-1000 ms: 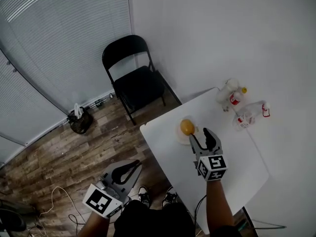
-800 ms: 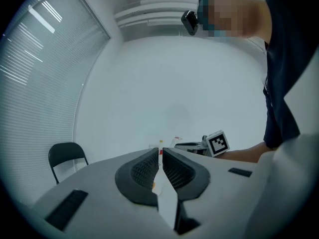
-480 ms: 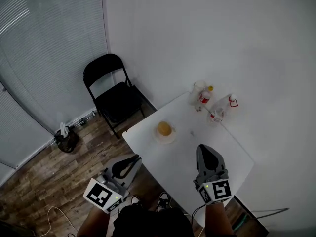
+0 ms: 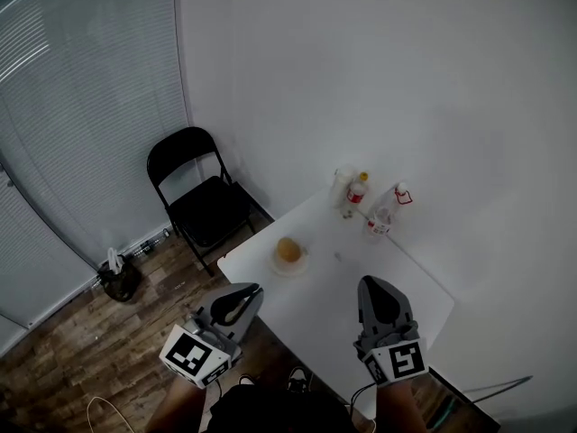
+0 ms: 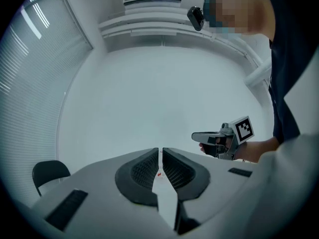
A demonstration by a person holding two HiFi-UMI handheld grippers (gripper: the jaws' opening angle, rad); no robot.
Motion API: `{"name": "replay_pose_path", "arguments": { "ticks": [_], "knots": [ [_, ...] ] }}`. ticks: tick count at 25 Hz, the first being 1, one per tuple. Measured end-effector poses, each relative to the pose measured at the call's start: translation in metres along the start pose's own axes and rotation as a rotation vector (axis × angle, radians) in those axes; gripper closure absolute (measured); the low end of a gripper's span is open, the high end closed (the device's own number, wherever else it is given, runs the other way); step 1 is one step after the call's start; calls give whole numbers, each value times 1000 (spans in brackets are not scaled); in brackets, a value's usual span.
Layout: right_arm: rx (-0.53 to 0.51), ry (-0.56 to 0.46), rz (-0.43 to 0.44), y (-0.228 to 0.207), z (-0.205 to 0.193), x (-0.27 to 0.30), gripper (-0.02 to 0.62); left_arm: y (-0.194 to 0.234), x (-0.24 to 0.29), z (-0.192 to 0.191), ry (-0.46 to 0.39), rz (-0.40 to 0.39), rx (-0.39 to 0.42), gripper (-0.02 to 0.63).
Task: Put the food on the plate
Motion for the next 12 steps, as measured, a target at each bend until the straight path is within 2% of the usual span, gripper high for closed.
{"name": "replay_pose_path", "arguments": {
  "ticks": [12],
  "knots": [
    [9, -1, 17, -1, -1, -1, 574, -5, -5, 6, -5, 20, 17, 563]
  ]
}}
Point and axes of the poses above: the fingertips, and each gripper's own axes: x forward along the fingers, y to its left, z out of its top, the point moved 7 cm from there along -x, backward along the fingers, and after that the axes turned 5 degrees about -y, right-handed, at the moved point
